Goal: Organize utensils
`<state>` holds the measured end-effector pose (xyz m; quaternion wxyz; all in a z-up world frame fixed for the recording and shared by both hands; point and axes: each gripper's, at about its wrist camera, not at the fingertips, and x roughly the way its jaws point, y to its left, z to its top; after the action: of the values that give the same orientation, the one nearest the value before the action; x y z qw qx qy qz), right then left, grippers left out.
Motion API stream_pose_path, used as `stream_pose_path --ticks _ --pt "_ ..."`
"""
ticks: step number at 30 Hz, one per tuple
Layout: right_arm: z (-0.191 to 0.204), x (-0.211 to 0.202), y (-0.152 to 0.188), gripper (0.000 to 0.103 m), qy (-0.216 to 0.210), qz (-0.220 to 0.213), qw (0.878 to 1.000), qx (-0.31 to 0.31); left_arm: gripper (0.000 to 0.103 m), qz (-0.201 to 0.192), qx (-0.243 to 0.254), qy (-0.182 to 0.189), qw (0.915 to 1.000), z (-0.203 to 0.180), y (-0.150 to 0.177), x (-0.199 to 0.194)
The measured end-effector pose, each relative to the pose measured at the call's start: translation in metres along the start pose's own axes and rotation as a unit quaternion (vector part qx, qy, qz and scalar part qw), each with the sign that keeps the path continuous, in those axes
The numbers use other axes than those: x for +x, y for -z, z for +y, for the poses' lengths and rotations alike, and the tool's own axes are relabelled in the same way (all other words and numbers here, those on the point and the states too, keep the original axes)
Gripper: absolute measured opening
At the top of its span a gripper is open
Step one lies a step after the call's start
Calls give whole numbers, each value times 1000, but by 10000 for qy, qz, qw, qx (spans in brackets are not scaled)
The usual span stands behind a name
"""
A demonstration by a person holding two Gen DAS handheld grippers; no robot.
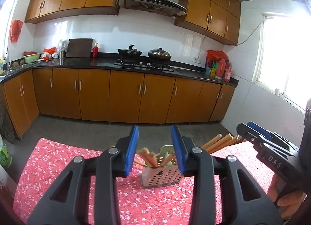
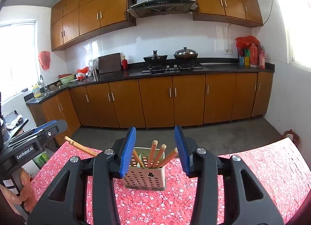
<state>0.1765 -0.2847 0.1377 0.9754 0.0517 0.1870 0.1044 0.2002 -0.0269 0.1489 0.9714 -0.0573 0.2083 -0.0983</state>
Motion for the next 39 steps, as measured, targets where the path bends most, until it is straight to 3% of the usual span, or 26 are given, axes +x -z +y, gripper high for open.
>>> stream_pose_path --ticks 2,4,5,6,7,8,10,18,27,39 --pt "1 -5 1 48 50 -55 10000 -35 41 -37 15 -64 10000 1 0 -5" --pt "2 -13 3 62 145 -164 9997 -96 49 -117 59 -166 9998 3 3 -16" --pt "3 -20 6 68 205 -257 9994 -132 57 -169 88 -216 9996 5 6 -21" --pt "4 -27 9 80 263 -359 9989 -157 63 -206 107 -250 9994 5 7 -25" --pt "5 -35 13 91 323 -476 9982 -168 75 -278 148 -322 9990 7 12 -33" --pt "5 -42 17 95 381 -576 9975 -169 88 -350 189 -377 9985 8 17 -41" --pt "5 -53 27 100 432 -693 9965 -154 99 -470 244 -479 9974 9 29 -55" --pt "15 -74 86 101 746 -648 9949 -198 99 -541 445 -835 9940 15 97 -92" --pt "23 -83 145 101 833 -468 9951 -248 99 -386 610 -1194 9902 12 160 -104" --pt "28 -91 177 101 794 -352 9961 -134 99 -179 745 -1177 9901 3 192 -104"
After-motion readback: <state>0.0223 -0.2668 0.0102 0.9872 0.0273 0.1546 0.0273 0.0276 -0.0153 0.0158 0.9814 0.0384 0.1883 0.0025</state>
